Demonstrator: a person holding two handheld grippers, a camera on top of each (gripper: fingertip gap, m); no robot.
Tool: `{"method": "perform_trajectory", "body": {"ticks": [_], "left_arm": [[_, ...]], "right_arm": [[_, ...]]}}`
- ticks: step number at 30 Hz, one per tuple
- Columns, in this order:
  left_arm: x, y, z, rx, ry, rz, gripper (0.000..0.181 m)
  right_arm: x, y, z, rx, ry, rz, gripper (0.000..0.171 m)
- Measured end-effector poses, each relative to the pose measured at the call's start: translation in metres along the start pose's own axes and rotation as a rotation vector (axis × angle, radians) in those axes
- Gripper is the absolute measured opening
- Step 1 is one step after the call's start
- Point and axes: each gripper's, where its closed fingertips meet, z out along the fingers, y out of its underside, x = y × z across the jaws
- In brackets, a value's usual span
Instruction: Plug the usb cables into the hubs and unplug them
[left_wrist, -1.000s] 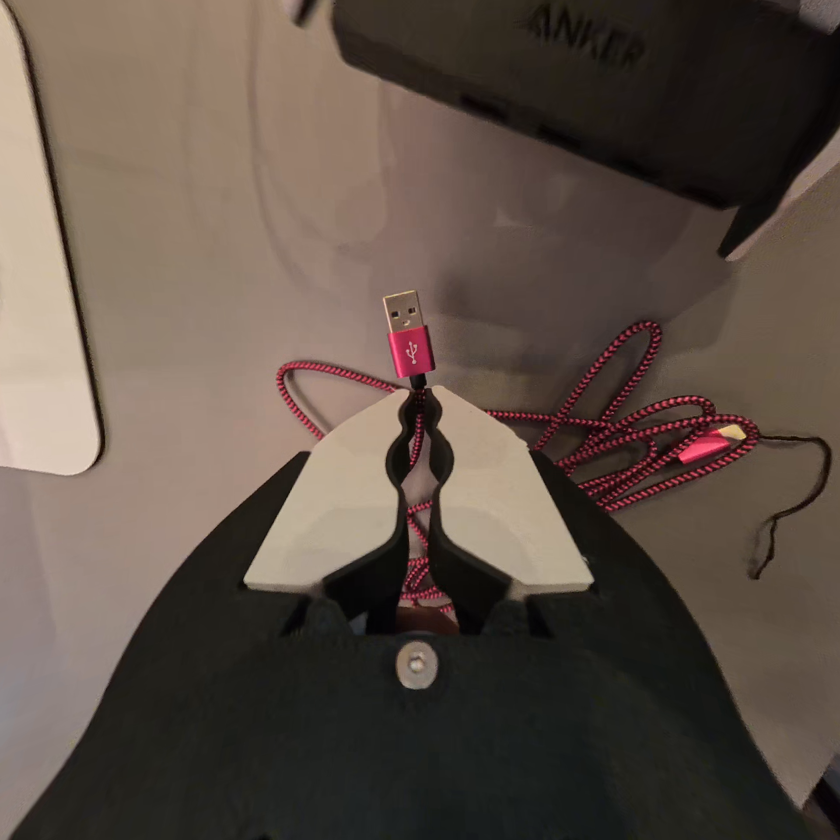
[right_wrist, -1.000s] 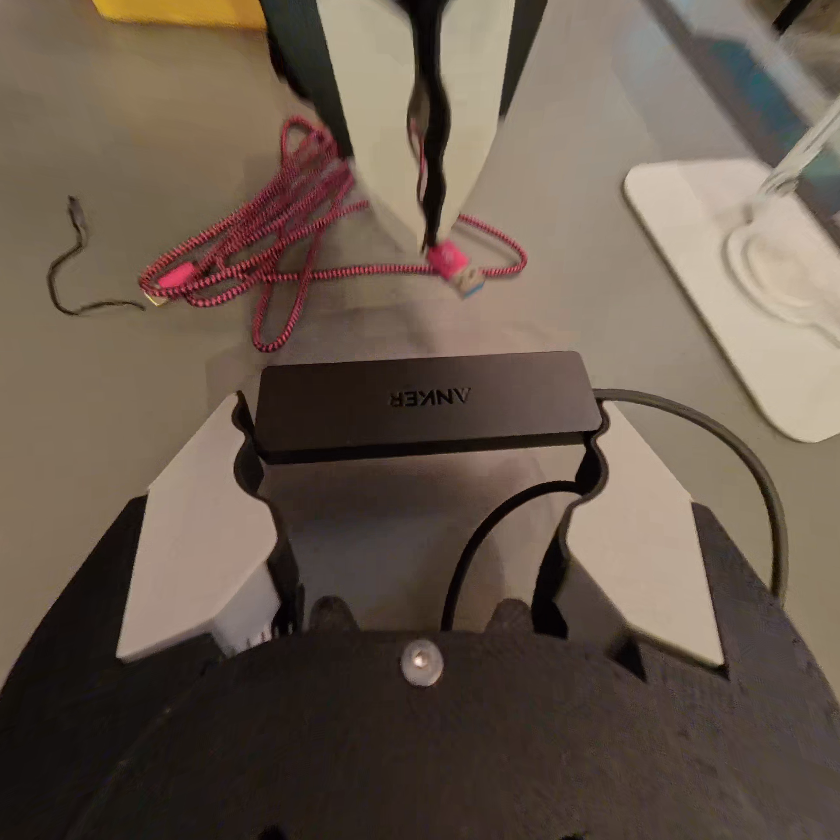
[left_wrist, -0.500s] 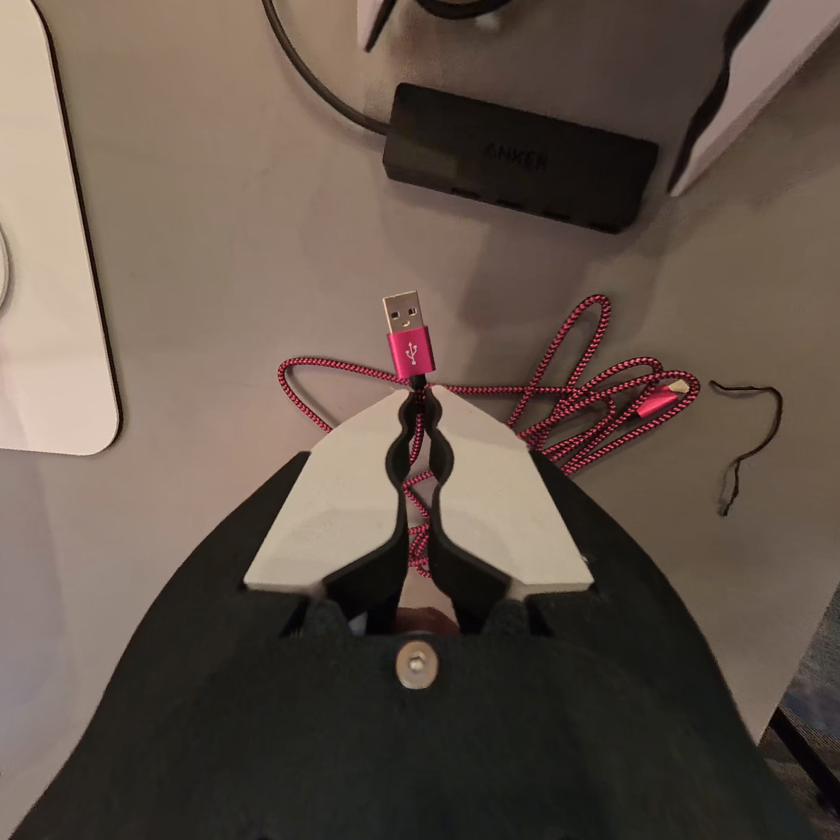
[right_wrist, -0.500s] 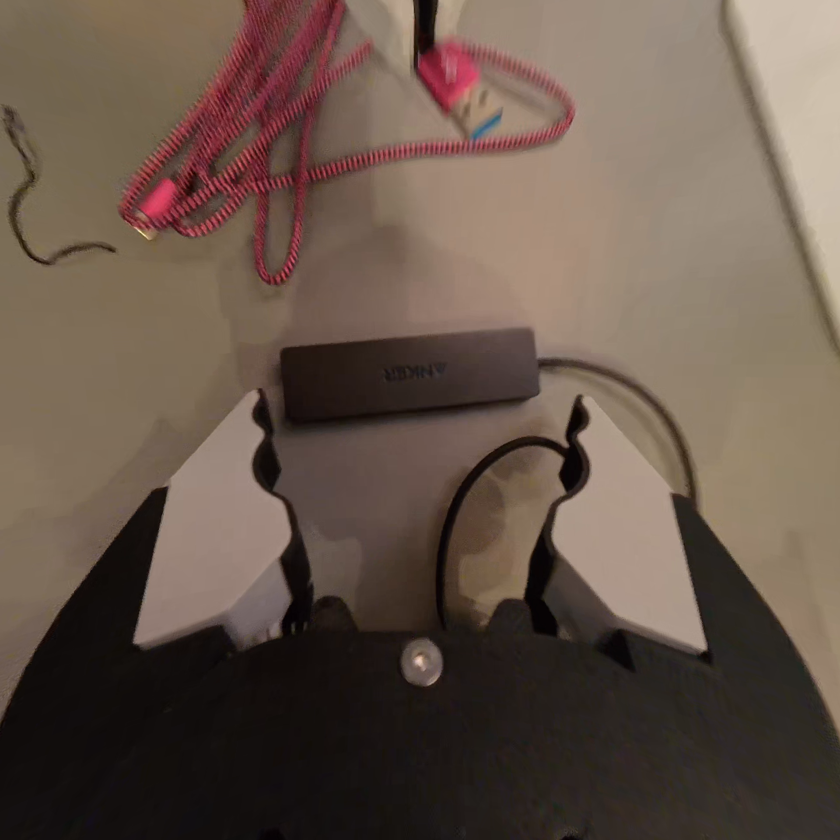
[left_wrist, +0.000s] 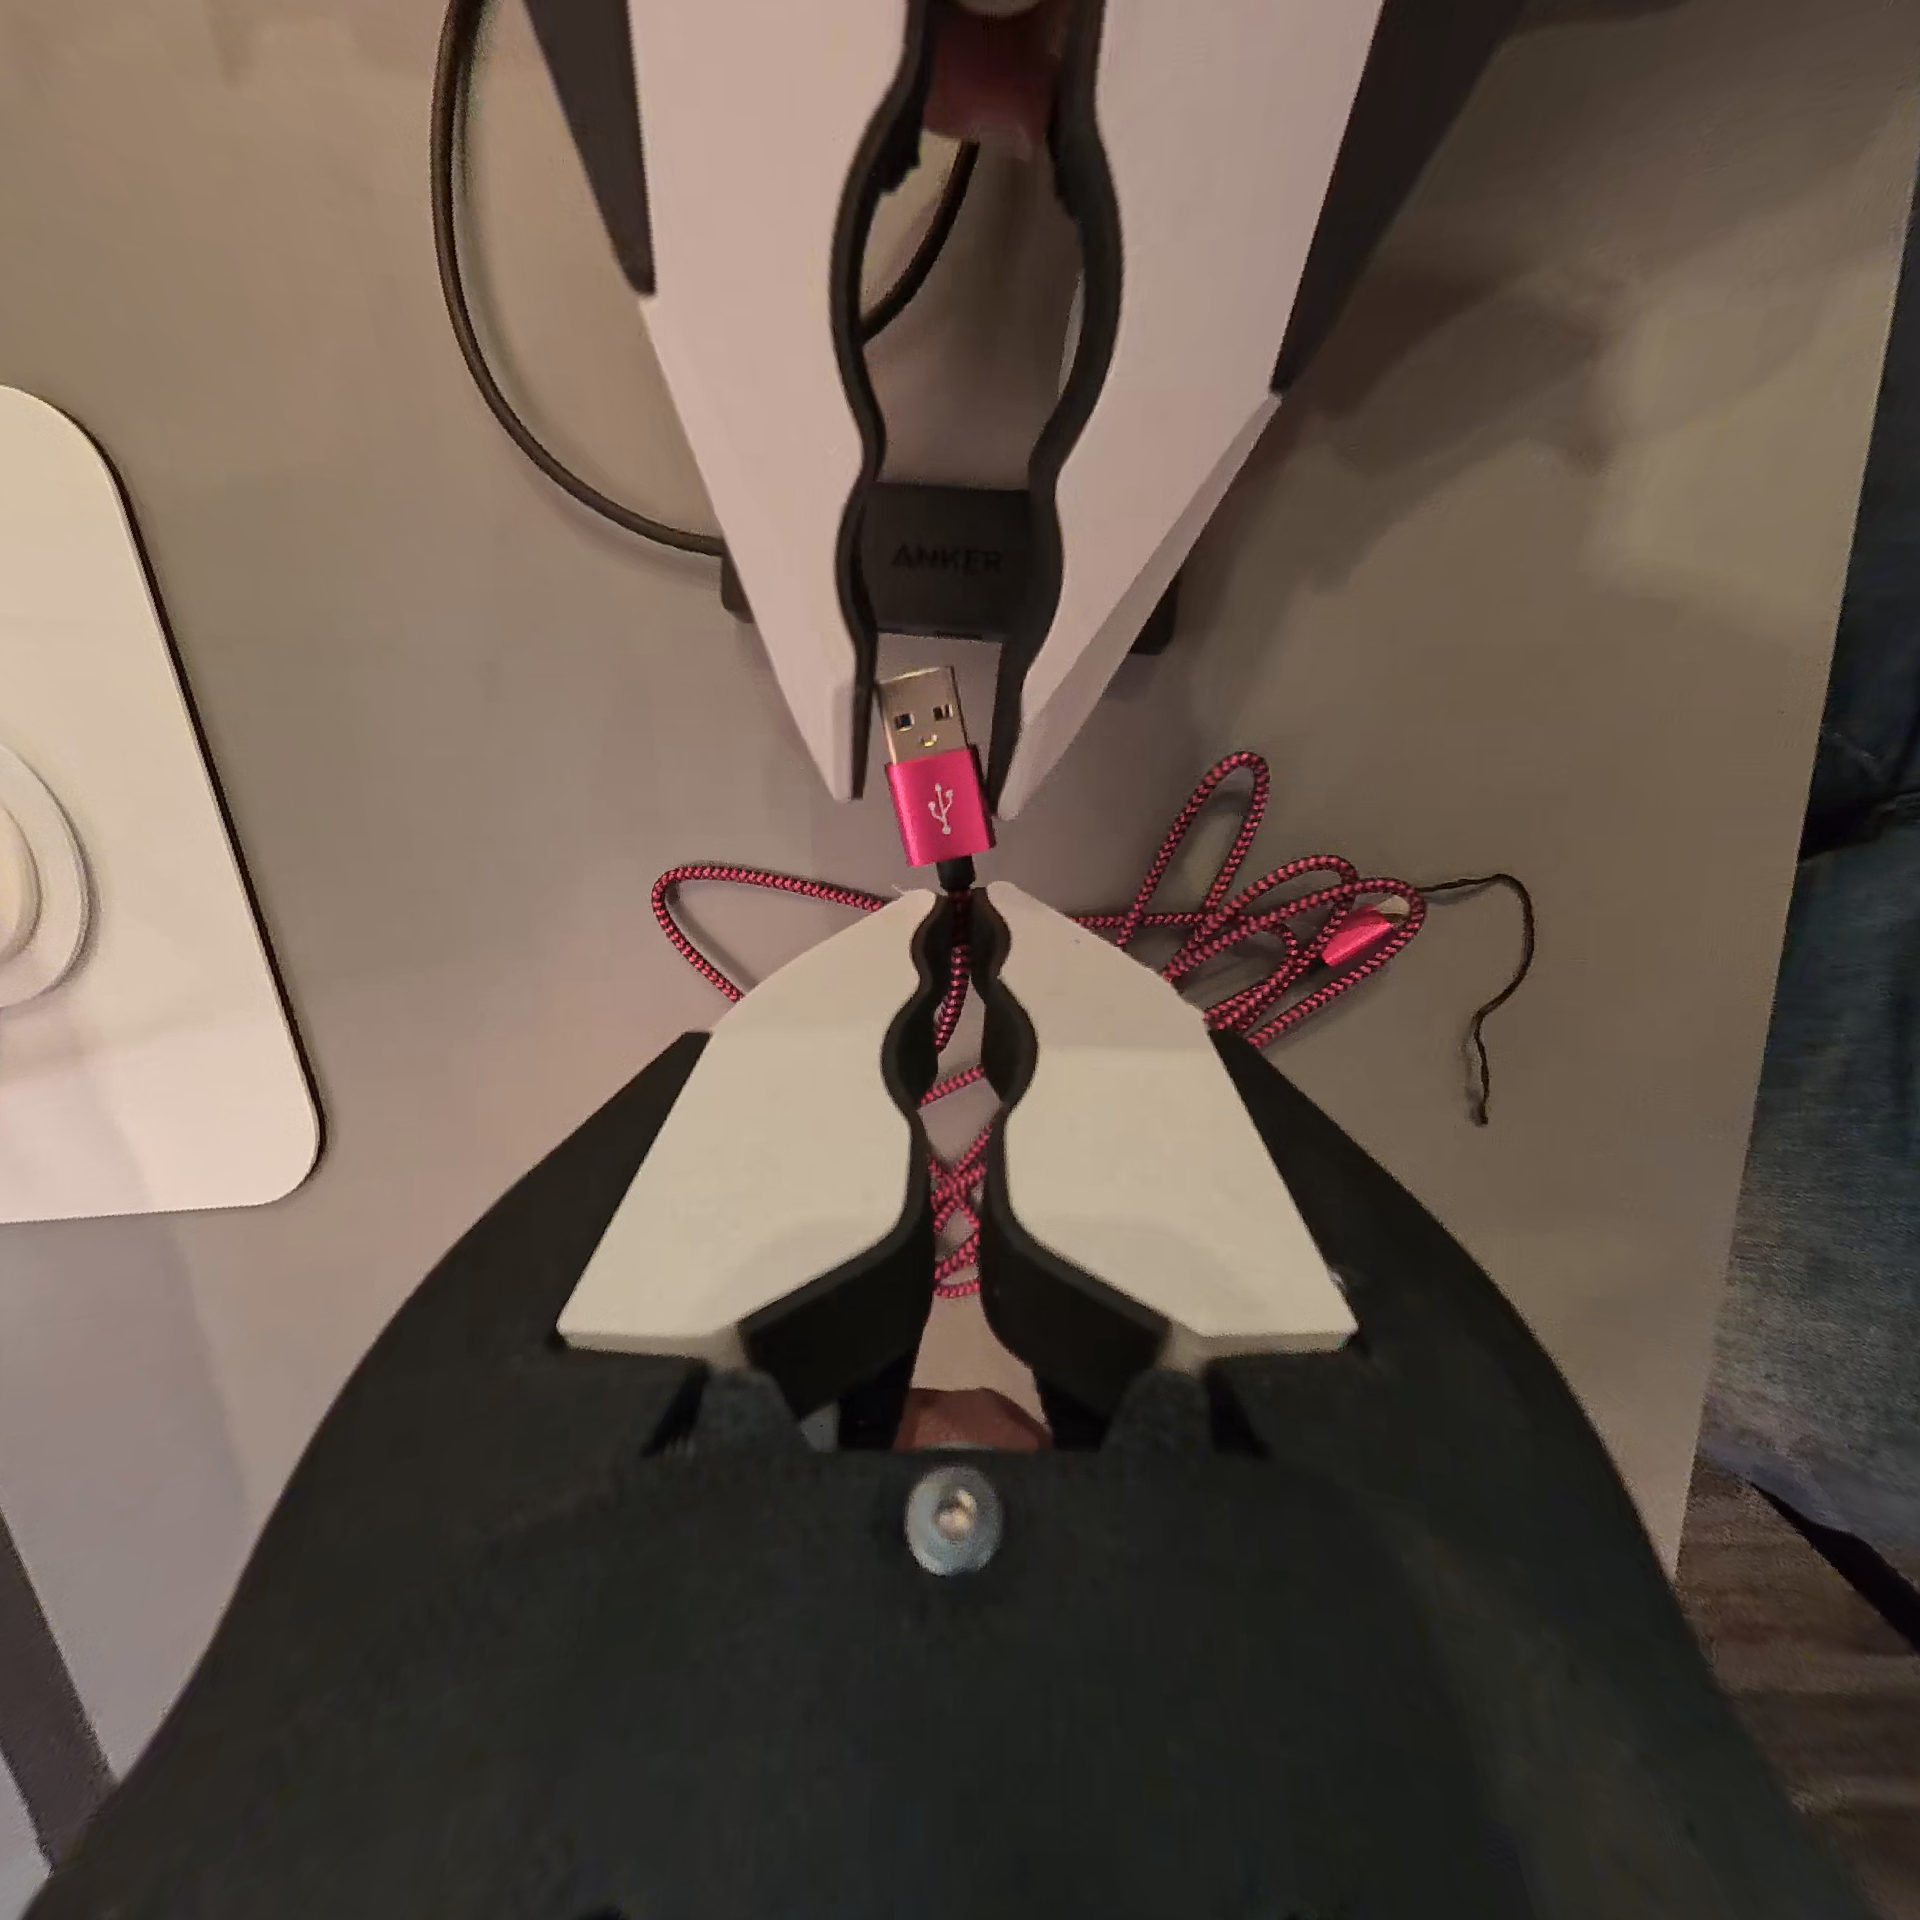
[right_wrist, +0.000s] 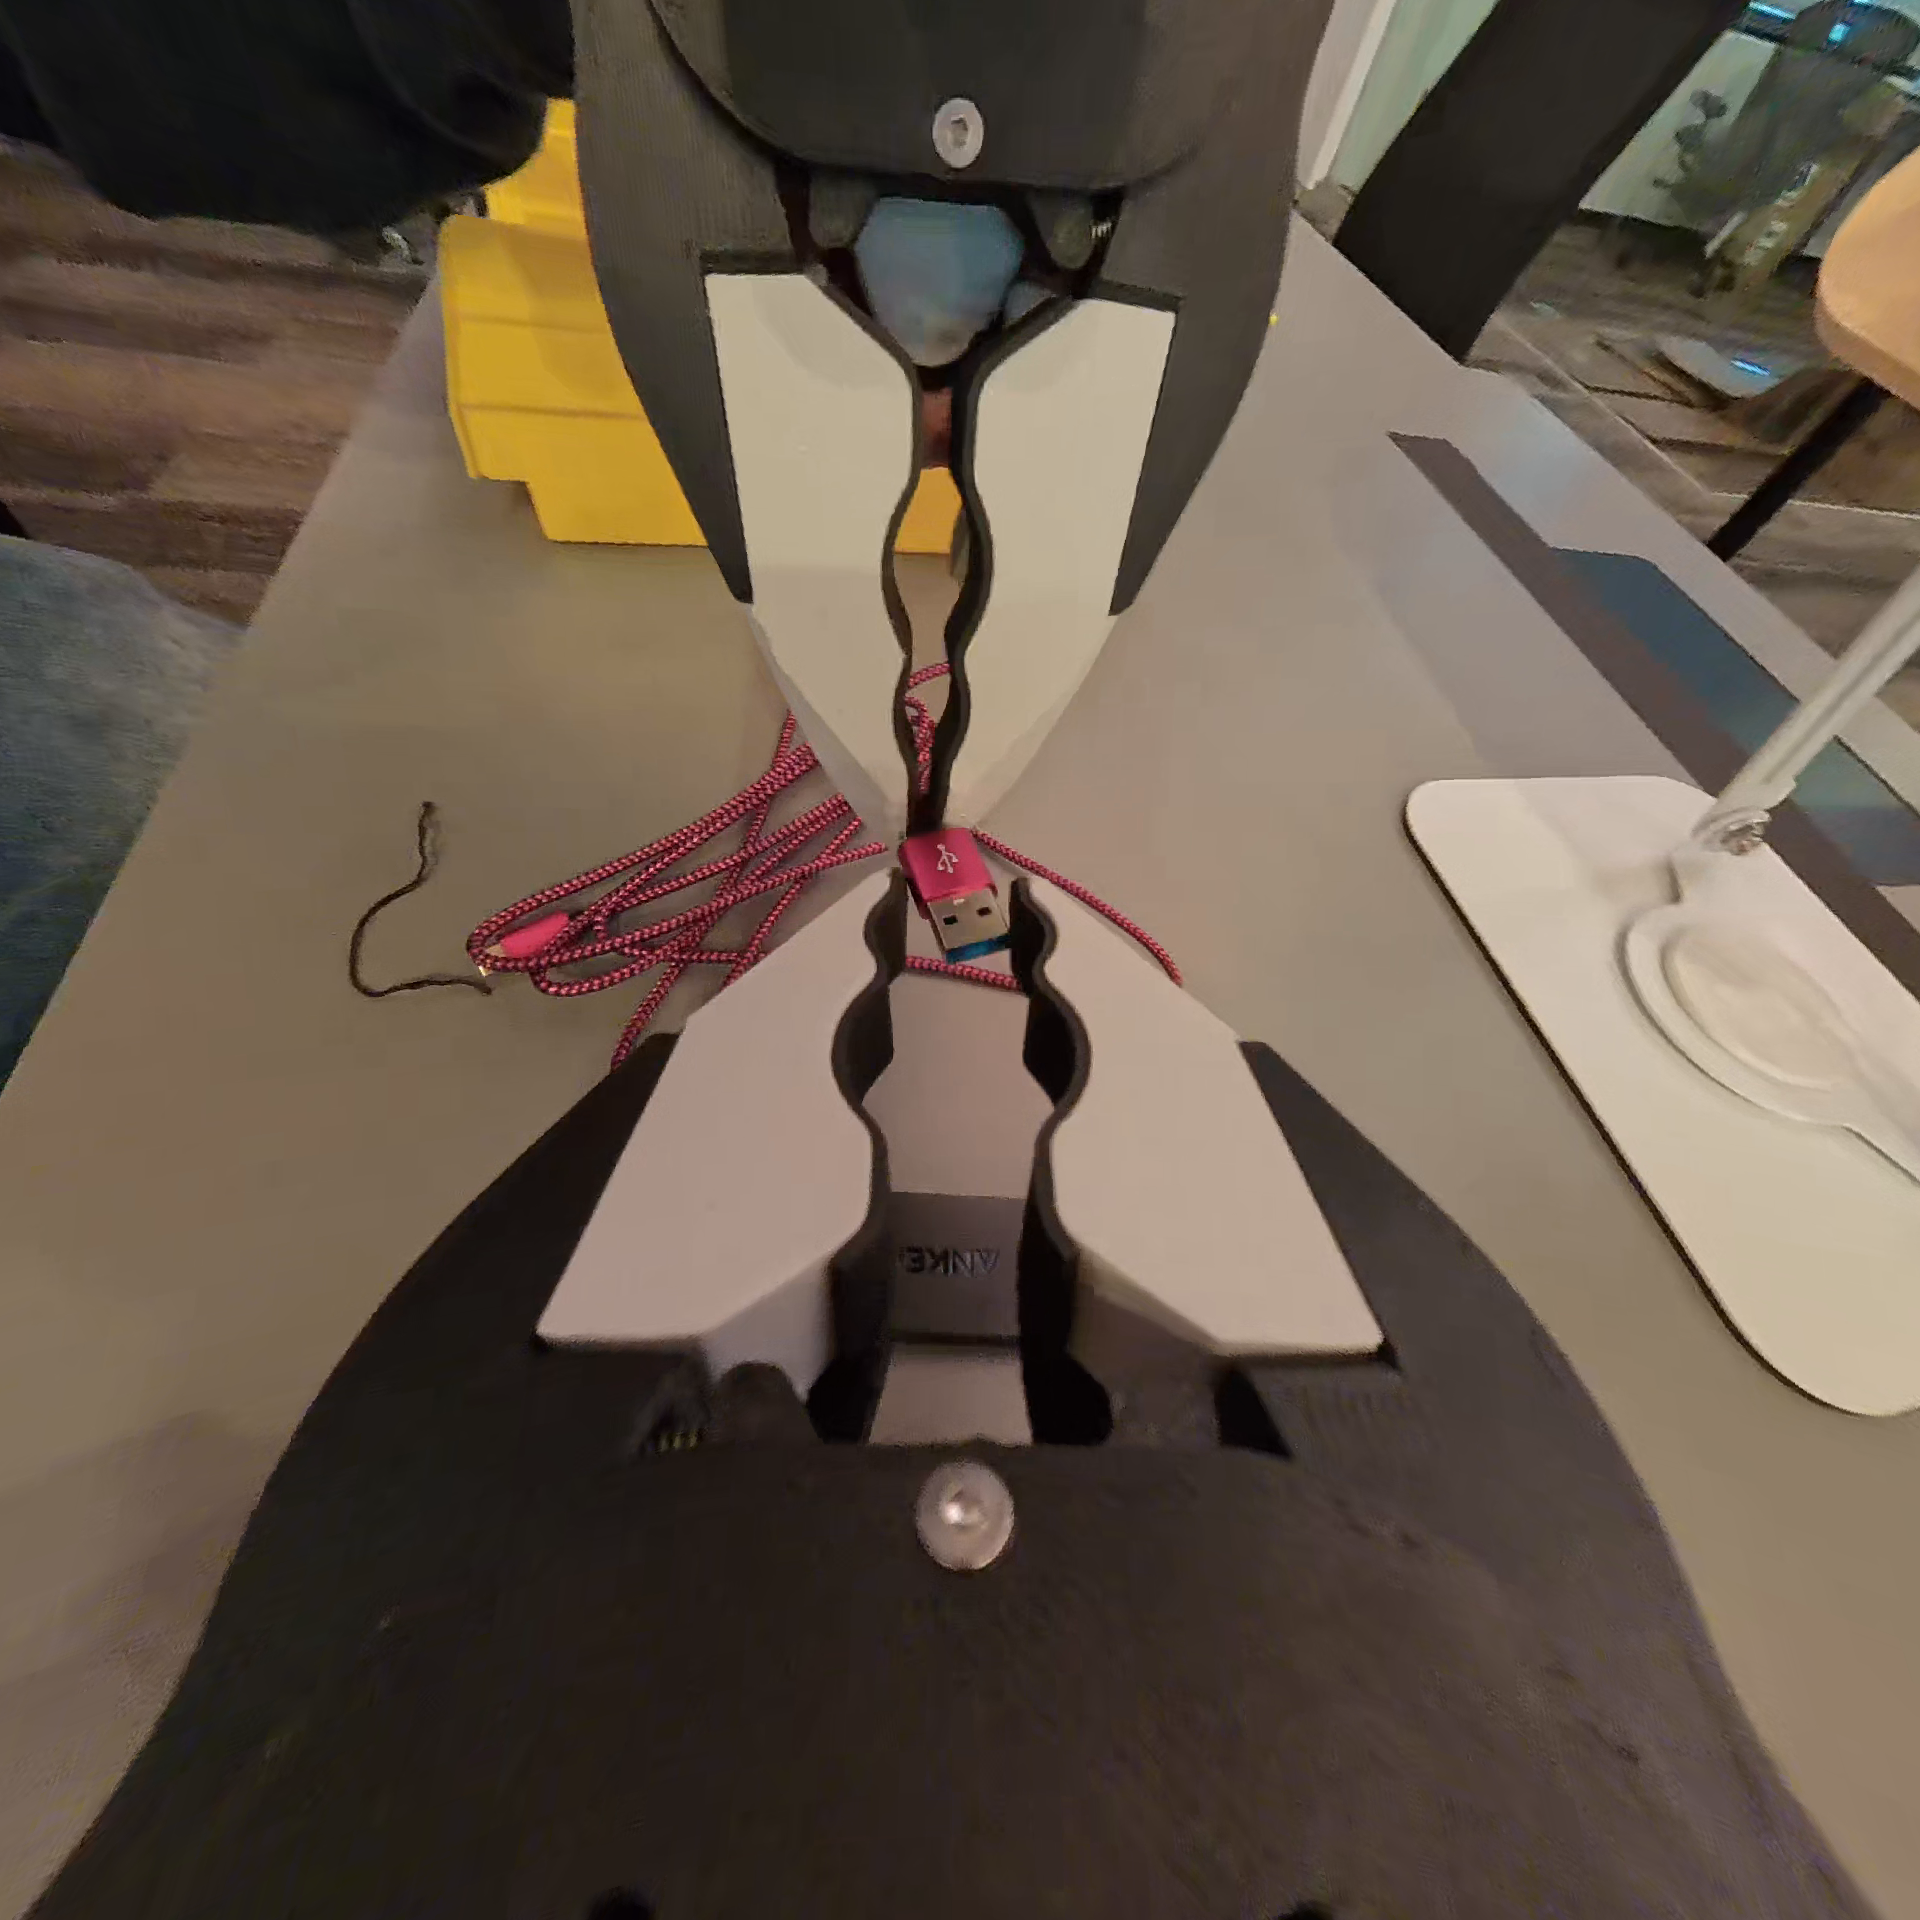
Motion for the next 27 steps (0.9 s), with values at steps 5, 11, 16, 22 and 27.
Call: {"method": "perform_trajectory", "body": {"ticks": [5, 11, 16, 22, 27], "left_arm": [[-0.008, -0.006, -0.004, 0.039, -0.057, 0.021, 0.008], [-0.021, -0.047, -0.032, 0.434, -0.112, -0.192, 0.031], [-0.020, -0.073, -0.054, 0.703, -0.111, -0.372, 0.029], [-0.018, -0.080, -0.054, 0.950, -0.009, -0.475, 0.023], [-0.015, -0.085, -0.054, 1.015, 0.005, -0.449, 0.028]], "right_arm": [[0.002, -0.005, -0.006, 0.085, -0.020, 0.064, 0.012], [0.018, -0.025, -0.037, 0.373, -0.056, 0.246, 0.012], [0.018, -0.039, -0.054, 0.517, -0.123, 0.280, 0.012], [0.017, -0.044, -0.062, 0.582, -0.153, 0.295, 0.012], [0.013, -0.046, -0.063, 0.600, -0.182, 0.293, 0.012]]}}
